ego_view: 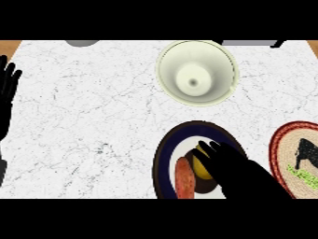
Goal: Pick the lemon from the plate and place it in the bowl
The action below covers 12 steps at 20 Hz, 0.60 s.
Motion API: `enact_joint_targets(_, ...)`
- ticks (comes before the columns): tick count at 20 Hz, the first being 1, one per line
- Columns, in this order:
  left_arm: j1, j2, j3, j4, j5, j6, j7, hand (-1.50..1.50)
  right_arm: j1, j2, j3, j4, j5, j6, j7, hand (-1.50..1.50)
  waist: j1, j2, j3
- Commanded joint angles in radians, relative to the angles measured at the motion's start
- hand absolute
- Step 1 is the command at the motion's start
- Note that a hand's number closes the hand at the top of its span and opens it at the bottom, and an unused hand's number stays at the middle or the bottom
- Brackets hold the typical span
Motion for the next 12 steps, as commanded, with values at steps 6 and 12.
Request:
enact_joint_targets(6, -0.019, -0.021, 0.047, 0.062, -0.030, -0.052, -0.037, 0.00, 0.033, -0.007, -0.016, 0.216, 0.151, -0.135, -0.217, -1.50, -0.001, 0.001, 0.000)
enact_joint_targets(12, -0.045, -0.042, 0.062, 0.105, -0.043, -0.078, -0.033, 0.00, -0.001, 0.017, -0.064, 0.344, 0.161, -0.178, -0.363, -1.50, -0.001, 0.002, 0.000)
